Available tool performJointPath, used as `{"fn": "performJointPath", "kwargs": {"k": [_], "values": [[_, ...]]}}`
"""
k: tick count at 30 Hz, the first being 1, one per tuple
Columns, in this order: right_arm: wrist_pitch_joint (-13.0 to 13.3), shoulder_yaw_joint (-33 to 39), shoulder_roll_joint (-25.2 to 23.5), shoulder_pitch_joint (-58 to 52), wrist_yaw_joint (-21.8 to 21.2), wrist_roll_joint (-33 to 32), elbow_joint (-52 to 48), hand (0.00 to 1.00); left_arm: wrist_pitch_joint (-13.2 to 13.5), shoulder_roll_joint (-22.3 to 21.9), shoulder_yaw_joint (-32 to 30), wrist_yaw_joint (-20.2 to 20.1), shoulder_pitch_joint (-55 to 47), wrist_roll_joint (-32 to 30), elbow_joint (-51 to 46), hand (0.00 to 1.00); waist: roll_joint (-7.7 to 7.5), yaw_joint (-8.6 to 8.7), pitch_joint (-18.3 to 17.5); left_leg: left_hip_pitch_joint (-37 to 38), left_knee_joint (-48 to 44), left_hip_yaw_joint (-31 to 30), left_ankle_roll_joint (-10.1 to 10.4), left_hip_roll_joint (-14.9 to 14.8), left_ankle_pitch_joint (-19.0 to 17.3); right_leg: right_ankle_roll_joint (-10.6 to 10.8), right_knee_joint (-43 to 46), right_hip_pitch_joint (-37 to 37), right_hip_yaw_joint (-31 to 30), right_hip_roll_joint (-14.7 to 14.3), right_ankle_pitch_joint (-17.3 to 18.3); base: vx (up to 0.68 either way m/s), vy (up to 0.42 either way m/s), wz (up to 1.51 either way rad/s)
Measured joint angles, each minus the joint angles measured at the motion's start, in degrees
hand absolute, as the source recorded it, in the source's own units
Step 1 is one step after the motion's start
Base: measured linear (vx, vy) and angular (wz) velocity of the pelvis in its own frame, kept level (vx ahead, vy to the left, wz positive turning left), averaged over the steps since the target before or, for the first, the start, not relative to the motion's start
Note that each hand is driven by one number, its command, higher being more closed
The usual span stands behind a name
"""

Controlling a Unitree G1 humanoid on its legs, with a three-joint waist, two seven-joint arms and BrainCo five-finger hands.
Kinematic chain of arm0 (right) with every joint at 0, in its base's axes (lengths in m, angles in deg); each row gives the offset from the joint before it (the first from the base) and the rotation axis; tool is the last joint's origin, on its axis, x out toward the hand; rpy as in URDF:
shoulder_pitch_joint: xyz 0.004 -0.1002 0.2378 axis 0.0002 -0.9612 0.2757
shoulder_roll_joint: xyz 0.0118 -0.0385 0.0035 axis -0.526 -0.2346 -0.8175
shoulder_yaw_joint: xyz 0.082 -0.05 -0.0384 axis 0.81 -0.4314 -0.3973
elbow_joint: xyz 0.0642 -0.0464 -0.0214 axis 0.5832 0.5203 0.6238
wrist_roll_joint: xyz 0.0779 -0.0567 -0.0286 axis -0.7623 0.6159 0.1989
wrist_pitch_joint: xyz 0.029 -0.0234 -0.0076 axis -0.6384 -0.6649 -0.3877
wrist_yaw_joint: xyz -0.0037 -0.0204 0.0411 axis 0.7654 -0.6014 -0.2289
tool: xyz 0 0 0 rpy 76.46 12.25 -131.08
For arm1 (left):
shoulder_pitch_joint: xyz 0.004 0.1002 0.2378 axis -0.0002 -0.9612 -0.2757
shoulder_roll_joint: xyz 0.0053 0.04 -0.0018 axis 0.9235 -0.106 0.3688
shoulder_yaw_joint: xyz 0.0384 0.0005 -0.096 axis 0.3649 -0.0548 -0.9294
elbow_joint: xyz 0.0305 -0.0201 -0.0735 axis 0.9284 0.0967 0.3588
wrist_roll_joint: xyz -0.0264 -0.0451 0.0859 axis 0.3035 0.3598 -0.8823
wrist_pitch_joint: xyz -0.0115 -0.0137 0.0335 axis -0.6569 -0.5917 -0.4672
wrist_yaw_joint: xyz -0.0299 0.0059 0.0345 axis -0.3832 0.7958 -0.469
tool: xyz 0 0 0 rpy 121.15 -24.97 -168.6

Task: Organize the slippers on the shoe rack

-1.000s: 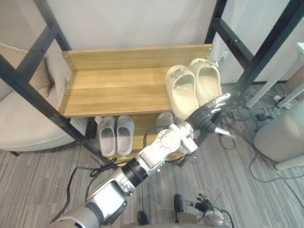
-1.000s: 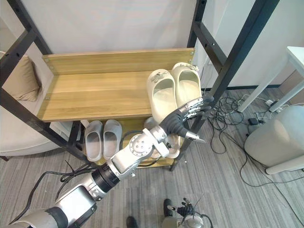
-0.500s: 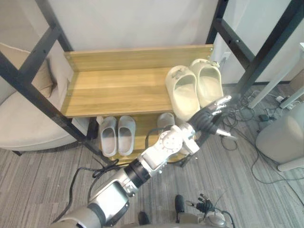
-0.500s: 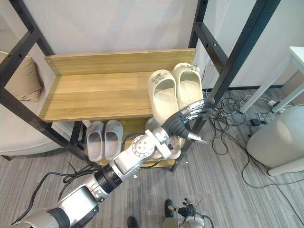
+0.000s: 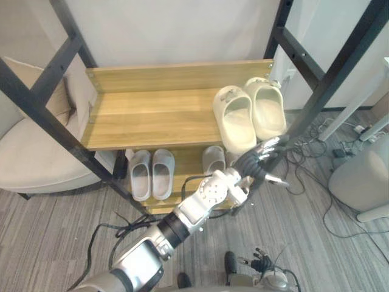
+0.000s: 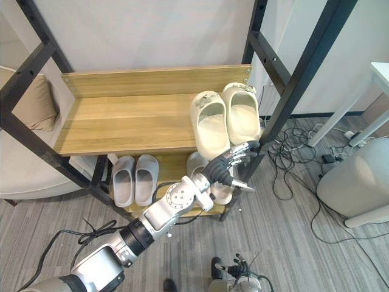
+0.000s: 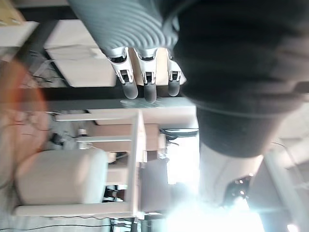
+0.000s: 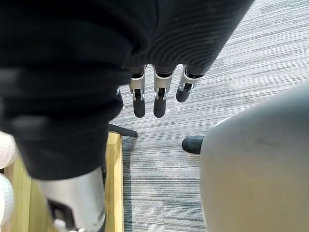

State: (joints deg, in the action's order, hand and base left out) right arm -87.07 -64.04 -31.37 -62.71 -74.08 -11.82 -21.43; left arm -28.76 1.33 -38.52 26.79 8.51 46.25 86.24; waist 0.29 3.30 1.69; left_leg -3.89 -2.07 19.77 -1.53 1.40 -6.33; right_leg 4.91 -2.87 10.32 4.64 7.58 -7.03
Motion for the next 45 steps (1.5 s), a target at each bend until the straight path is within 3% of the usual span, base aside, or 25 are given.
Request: {"fn": "performJointPath", "kwargs": {"k": [19, 45], "values": [[0.0, -0.5, -0.2, 1.1, 0.0, 0.0, 0.0, 0.00, 0.0, 2.2, -6.1, 1.5, -0.4, -3.9, 2.9, 0.00, -0.57, 0.18, 0.3, 1.4, 1.8, 0.4, 0.4, -0.4, 0.4, -0.4, -2.2, -1.4, -0.1, -0.6, -1.0, 0.00, -0.003, -0.01], [0.0, 0.8, -1.8, 1.0, 0.2, 0.0, -0.3, 0.00, -0.1, 0.0, -6.2, 3.5, 4.0, -4.1, 3.2, 0.00, -1.47, -0.53, 0.9, -0.9, -1.1, 0.5, 0.3, -0.8, -0.3, -0.1, 1.9, 1.6, -0.2, -0.4, 0.5, -0.01, -0.003, 0.00]]}}
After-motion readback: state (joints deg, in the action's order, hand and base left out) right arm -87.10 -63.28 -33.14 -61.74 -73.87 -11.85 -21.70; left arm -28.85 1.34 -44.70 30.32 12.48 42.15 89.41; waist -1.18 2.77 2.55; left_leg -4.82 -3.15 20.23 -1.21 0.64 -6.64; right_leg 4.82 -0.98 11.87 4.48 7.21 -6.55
